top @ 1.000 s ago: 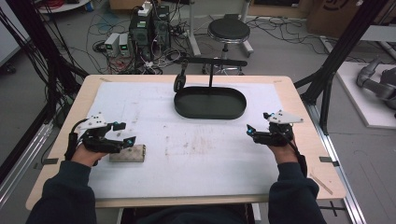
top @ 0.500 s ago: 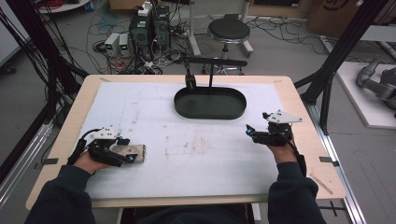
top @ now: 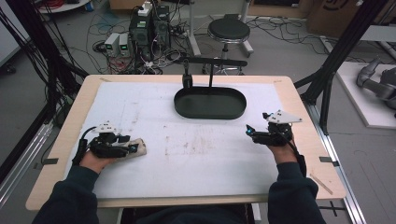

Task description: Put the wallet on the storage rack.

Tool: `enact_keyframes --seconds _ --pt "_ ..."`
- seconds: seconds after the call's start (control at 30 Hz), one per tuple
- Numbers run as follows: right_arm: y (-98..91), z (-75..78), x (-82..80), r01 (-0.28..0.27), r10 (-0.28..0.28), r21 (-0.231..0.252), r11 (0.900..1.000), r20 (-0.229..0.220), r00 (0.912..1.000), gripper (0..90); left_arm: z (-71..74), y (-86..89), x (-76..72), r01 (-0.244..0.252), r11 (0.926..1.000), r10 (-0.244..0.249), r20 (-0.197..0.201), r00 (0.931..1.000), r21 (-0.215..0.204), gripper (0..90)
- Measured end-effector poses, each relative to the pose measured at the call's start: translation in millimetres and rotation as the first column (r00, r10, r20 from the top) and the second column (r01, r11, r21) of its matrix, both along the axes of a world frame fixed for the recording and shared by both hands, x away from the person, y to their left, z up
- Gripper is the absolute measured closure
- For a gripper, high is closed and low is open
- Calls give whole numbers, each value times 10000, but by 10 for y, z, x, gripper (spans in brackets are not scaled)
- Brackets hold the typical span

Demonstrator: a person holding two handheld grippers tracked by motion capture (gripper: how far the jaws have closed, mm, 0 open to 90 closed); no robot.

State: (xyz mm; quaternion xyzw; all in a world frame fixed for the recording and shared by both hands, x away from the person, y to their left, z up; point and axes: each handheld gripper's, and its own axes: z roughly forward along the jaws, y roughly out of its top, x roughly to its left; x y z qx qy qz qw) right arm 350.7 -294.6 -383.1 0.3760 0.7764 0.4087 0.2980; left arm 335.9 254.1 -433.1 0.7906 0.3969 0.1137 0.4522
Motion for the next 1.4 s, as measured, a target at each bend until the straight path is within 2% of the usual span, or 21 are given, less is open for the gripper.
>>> enact_keyframes --seconds 0.03,0.1,0.17,0.23,0.3,0.37,0.47,0.53,0.57,0.67,0.8,0.87,1.0,1.13,1.17,1.27,1.33,1.4 --pt "0 -1 0 -9 9 1 10000 3 10000 205 22 5 -5 27 10000 -26 203 9998 -81 548" --pt "-2 0 -1 -3 3 -9 10000 -2 10000 204 38 33 -3 -73 9996 79 227 9997 -258 457" --pt "-4 0 -2 8 -8 4 10000 -32 10000 204 19 56 -5 -41 9998 42 46 10000 -198 333" --pt "-6 0 0 2 -2 27 10000 -26 10000 204 4 67 -26 453 9987 -454 -1 9990 -245 285" --pt "-7 -1 0 -12 12 12 10000 -22 10000 205 5 62 -53 803 9968 -802 201 9966 -51 237" --pt "-7 1 -2 -3 3 17 10000 -31 10000 204 -9 59 -64 955 9950 -964 345 9947 289 207" --pt "-9 1 -2 -7 7 8 10000 -11 10000 204 -68 52 -36 885 9923 -888 -4 9961 861 207" --pt "-7 2 -5 3 -3 30 10000 -21 10000 204 -96 47 -11 912 9912 -885 -322 9956 962 193" --pt "-8 2 -5 1 -1 13 10000 -21 10000 204 -103 37 -6 860 9916 -816 -491 9955 963 194" --pt "-10 2 -3 -6 6 9 10000 -12 10000 205 -93 9 -9 501 9937 -440 -626 9971 1006 244" --pt "-2 -2 0 14 -14 -27 10000 18 10000 205 -97 -36 -14 -464 9963 519 -761 9957 721 276" --pt "3 -3 -2 24 -24 -24 10000 -28 10000 205 -95 -87 -12 -1057 9924 1102 -726 9913 636 287" --pt "4 -5 -1 59 -59 -23 10000 -37 10000 205 -78 -193 0 -1895 9789 1927 -379 9805 763 308" --pt "-6 -4 0 75 -75 -41 10000 -31 10000 205 -79 -184 -4 -1508 9864 1524 -204 9881 659 278" --pt "-7 -5 1 88 -88 -37 10000 -49 9999 204 -82 -172 -9 -1355 9879 1374 -209 9903 756 249" --pt "-7 -9 6 60 -60 -52 10000 -74 10000 205 -104 -155 -24 -1261 9832 1283 -85 9917 1319 216" --pt "-6 -8 3 58 -58 -38 10000 -87 9999 205 -143 -139 -21 -1147 9800 1203 -251 9924 1625 182" --pt "-8 -8 3 84 -85 -39 10000 -75 9999 205 -147 -144 -33 -1039 9778 1071 -80 9942 1819 189"
